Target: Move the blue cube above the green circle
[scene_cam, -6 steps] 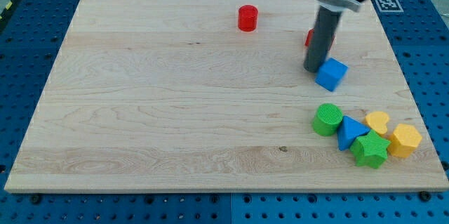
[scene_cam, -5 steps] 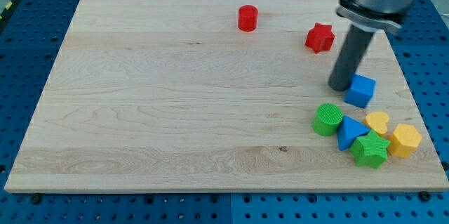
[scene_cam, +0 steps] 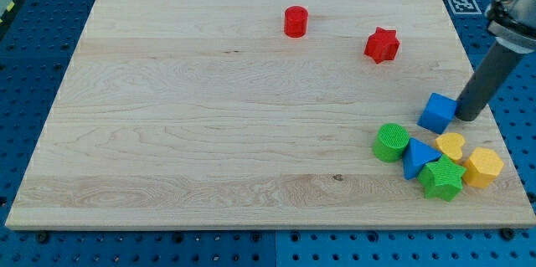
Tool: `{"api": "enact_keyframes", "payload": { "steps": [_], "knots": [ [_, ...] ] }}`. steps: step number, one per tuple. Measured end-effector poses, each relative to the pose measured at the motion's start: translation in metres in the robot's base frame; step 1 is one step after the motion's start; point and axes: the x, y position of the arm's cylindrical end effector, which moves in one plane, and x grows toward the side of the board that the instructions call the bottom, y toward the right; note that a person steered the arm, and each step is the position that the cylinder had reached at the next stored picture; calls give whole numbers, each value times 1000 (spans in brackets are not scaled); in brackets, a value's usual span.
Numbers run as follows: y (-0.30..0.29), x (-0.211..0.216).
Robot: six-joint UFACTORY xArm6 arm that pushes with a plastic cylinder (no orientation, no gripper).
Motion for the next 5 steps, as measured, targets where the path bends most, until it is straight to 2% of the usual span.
{"api": "enact_keyframes", "payload": {
  "steps": [2, 5],
  "knots": [
    [-11, -6],
    [-60, -6]
  ]
}}
